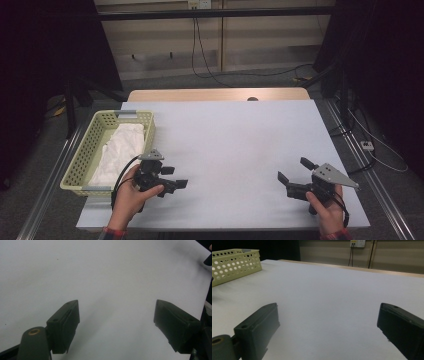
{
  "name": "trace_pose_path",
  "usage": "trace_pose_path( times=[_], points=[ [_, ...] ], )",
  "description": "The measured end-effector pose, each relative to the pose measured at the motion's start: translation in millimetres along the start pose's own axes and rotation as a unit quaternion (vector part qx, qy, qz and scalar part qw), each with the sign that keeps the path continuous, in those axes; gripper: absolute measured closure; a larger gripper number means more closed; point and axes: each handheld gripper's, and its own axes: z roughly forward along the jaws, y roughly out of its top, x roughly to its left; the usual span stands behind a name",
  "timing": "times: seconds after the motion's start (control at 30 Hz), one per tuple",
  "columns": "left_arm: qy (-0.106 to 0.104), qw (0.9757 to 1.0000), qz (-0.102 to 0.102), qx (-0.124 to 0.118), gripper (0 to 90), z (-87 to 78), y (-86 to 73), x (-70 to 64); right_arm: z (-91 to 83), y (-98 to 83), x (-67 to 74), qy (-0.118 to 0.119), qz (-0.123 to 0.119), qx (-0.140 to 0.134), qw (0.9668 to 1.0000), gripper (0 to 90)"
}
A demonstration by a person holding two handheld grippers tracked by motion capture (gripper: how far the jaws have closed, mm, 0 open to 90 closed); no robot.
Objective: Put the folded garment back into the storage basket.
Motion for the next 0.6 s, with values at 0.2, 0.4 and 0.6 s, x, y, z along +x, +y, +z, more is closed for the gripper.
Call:
trace_pose_path(
  times=[0.2, 0.4, 0.6],
  points=[
    [-0.003, 0.9999, -0.003, -0.012, 20.7, -6.0, -1.6, 1.2, 0.2, 0.1, 0.6, 0.001, -0.004, 0.000, 1.0000, 4.0],
    [-0.006, 0.9997, -0.006, -0.021, 20.7, -8.9, -2.6, 3.4, 1.3, 0.0, 2.6, 0.003, -0.003, 0.001, 1.0000, 4.0],
    [-0.009, 0.9997, -0.006, -0.021, 20.7, -9.0, -2.9, 3.1, 2.3, -0.9, 3.6, 0.005, -0.008, 0.008, 0.9999, 4.0]
  ],
)
